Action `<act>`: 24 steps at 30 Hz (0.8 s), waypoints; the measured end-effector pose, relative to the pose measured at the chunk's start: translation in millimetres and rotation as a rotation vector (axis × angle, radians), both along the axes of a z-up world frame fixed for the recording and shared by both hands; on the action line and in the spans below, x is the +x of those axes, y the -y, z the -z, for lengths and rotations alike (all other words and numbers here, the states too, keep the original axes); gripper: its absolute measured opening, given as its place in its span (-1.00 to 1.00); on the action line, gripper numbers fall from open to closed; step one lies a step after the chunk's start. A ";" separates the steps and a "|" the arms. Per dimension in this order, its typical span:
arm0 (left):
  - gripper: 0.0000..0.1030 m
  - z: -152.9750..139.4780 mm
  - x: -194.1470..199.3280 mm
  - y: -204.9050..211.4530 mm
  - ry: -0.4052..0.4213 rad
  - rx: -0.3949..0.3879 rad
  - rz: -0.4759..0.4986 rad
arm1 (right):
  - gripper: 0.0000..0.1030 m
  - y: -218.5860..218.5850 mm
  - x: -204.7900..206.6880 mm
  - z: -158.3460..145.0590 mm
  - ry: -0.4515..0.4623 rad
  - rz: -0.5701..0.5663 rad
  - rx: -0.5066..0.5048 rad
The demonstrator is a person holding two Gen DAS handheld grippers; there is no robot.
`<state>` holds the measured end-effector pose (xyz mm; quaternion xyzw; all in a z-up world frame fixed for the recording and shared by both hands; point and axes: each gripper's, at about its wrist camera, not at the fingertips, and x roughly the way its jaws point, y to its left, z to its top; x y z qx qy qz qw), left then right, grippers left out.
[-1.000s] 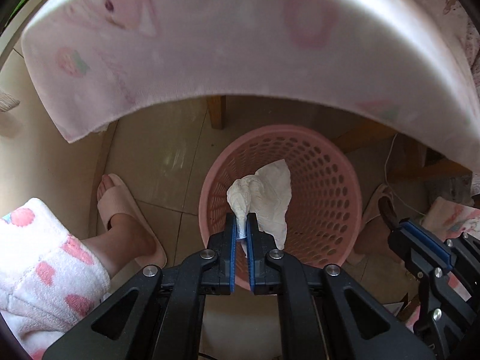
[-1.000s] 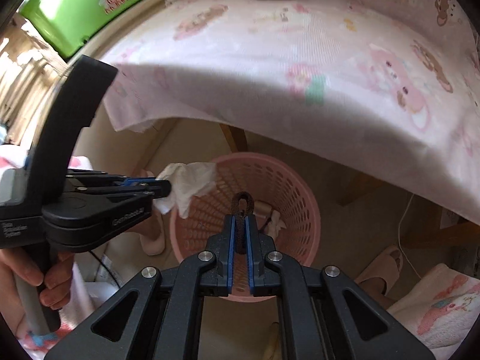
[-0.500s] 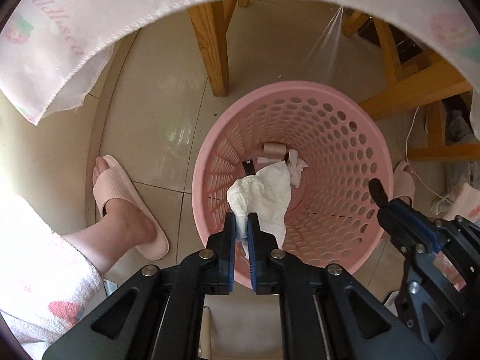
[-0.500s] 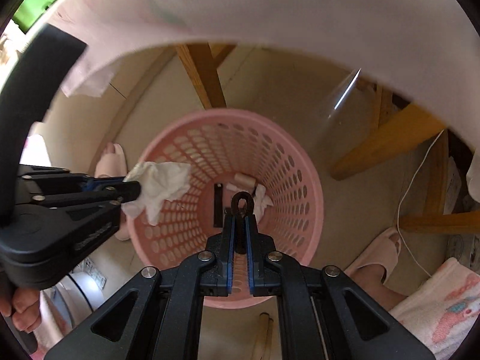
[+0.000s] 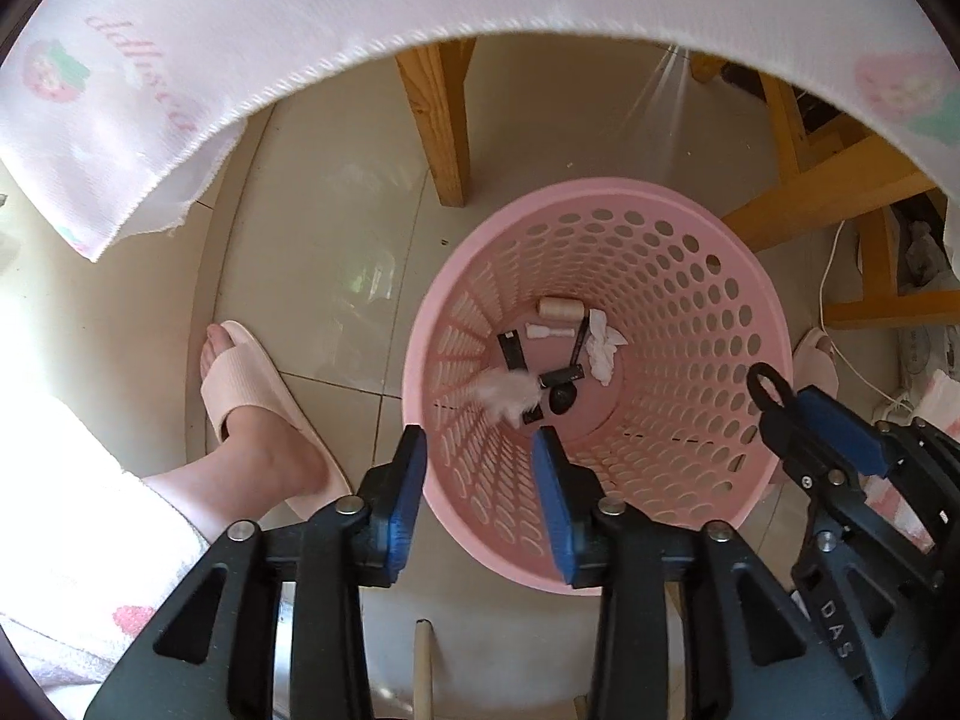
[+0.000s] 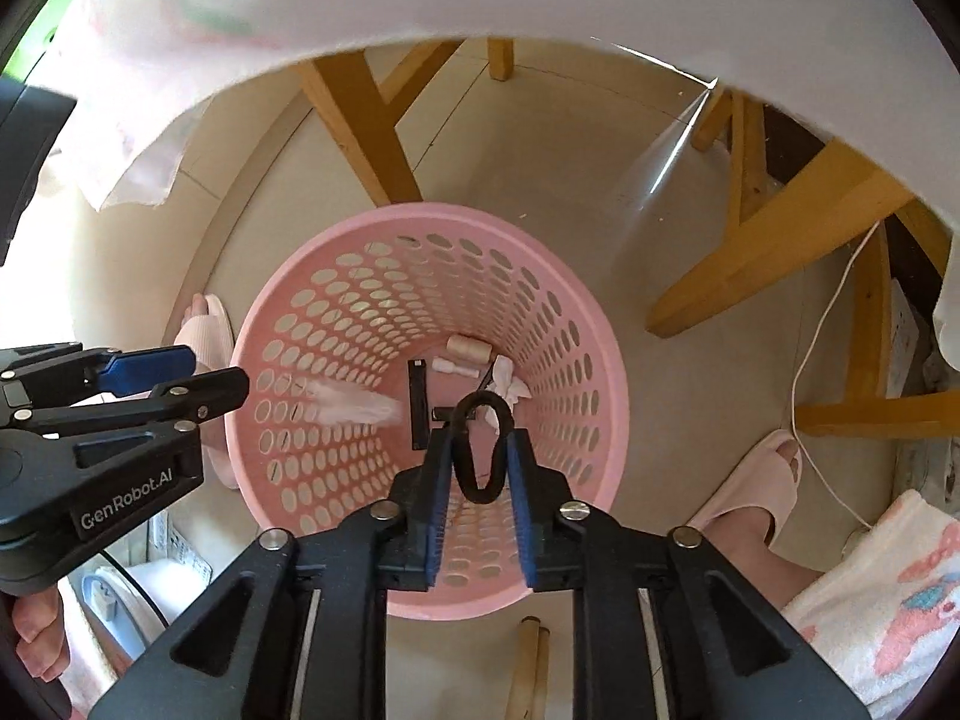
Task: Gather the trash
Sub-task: 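Carry the tissue and hair tie over the pink basket and open both tools, then raise both tools back toward the seat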
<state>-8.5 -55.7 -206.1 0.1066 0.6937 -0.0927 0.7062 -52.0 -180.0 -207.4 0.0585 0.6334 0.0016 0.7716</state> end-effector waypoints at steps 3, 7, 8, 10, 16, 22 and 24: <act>-0.23 -6.3 3.2 -4.5 0.014 -0.013 -0.012 | -0.39 2.3 -0.4 -5.2 0.015 0.010 -0.004; -0.15 -22.3 8.7 -12.5 0.057 -0.048 -0.043 | -0.34 5.8 -2.1 -14.6 0.040 0.026 0.002; -0.13 -27.2 10.1 -14.8 0.071 -0.055 -0.050 | -0.33 5.7 -2.4 -17.5 0.049 0.027 -0.002; -0.09 -36.4 13.3 -19.0 0.103 -0.061 -0.063 | -0.30 5.8 -3.4 -23.9 0.070 0.027 -0.012; -0.06 -59.5 16.3 -22.5 0.236 0.004 -0.048 | -0.20 2.8 -4.5 -39.0 0.111 0.008 -0.023; -0.06 -109.6 5.2 -30.8 0.406 -0.134 -0.071 | -0.18 1.9 -6.0 -61.4 0.188 0.008 -0.056; -0.06 -120.2 1.6 -30.2 0.480 -0.089 -0.052 | -0.18 3.0 -7.1 -70.9 0.220 0.013 -0.059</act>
